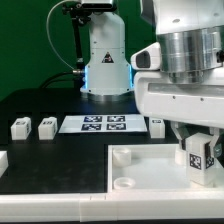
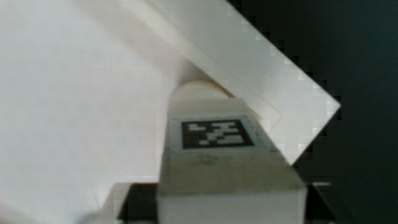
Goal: Assemble one leg
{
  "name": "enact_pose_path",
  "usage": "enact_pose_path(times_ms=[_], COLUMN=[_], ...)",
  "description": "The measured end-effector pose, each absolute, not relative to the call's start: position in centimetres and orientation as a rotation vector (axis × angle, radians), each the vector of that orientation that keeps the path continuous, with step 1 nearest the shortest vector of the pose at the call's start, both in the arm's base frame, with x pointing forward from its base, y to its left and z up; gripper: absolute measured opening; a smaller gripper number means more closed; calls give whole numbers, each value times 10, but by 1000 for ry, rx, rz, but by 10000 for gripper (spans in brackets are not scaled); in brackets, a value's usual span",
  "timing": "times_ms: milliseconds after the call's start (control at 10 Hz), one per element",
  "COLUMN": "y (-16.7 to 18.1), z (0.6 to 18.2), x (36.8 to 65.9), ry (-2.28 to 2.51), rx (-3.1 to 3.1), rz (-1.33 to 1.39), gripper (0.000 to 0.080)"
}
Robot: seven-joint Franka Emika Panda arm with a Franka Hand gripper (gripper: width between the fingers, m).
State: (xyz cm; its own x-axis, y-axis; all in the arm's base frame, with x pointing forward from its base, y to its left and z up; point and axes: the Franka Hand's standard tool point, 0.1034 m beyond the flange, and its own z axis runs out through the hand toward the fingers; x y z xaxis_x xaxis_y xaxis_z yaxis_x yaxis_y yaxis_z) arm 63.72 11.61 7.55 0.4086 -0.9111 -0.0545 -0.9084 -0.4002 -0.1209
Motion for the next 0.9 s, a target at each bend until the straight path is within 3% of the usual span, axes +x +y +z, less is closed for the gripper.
enact_pose_path(times_ms=[300, 400, 500, 700, 900], y=[124, 124, 124, 118, 117], z=[76, 76, 76, 72, 72], x=[637, 637, 637, 636, 637], ry=[2178, 2188, 2158, 1843, 1557], rx=[-2038, -2028, -2059, -2340, -2551], rz=[48, 50, 46, -12, -46], gripper=[295, 371, 371, 619, 641])
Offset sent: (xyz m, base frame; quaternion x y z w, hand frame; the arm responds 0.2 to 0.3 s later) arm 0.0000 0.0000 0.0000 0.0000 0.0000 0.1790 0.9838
